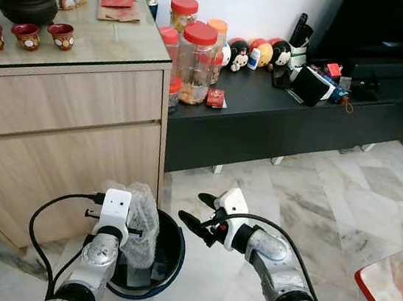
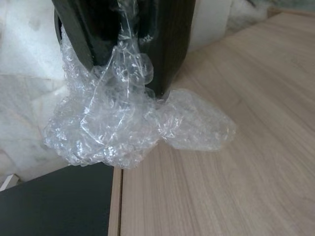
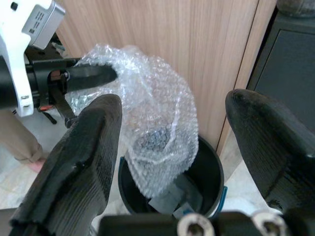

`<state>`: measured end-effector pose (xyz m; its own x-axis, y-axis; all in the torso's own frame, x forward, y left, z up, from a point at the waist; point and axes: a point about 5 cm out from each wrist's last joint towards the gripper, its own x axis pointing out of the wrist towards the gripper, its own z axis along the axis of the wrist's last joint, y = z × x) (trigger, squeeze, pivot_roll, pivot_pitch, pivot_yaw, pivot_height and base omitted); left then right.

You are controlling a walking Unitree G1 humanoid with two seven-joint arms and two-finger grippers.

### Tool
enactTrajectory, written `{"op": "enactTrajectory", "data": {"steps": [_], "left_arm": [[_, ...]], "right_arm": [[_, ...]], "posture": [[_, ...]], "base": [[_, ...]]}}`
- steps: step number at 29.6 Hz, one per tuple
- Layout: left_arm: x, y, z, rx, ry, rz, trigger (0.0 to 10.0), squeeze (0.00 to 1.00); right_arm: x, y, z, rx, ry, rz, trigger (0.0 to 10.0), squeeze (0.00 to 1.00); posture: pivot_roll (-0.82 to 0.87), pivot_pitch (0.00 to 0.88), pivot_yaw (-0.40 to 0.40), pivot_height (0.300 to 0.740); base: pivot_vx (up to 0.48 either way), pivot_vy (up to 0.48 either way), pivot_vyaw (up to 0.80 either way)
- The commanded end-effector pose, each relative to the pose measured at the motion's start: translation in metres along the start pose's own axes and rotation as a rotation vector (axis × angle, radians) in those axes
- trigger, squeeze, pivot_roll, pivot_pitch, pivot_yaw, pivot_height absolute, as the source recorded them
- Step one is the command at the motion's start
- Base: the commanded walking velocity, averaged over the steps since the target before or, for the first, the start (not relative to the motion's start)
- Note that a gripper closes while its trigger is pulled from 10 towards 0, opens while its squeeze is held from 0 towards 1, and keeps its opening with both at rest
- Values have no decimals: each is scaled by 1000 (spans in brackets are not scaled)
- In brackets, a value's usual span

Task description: Picking trash to rubbish bin

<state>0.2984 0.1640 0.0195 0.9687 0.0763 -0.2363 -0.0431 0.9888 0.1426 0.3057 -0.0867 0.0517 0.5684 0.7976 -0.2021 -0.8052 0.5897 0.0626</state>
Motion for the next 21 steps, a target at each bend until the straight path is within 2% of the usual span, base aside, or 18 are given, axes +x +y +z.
{"op": "enactTrajectory", "data": {"steps": [1,15,16,17,18,19,21], "left_arm": [[1,2,-2,12,15,12,10000,0],[5,8,7,69,-21,34,10000,0],[5,8,7,70,-20,34,10000,90],[5,8,7,70,-20,34,10000,90],[5,8,6,72,-19,36,10000,961],[5,8,6,73,-19,37,10000,1000],[5,8,6,75,-19,38,10000,1000]], "right_arm": [[-3,-2,1,-7,0,1,10000,0],[-8,-1,1,-17,13,21,10000,0],[-8,-1,1,-17,14,21,10000,0],[-8,-1,1,-17,14,21,10000,0],[-8,-1,0,-18,17,23,10000,0],[-8,-1,0,-19,18,23,10000,0],[-9,-1,1,-18,18,23,10000,0]], "posture": [[-24,120,-103,740],[-37,134,-124,740],[-38,135,-127,740],[-38,135,-127,740],[-39,135,-128,740],[-39,135,-128,740],[-40,136,-129,740]], "base": [[0,0,0],[0,0,0],[0,0,0],[0,0,0],[0,0,0],[0,0,0],[0,0,0]]}}
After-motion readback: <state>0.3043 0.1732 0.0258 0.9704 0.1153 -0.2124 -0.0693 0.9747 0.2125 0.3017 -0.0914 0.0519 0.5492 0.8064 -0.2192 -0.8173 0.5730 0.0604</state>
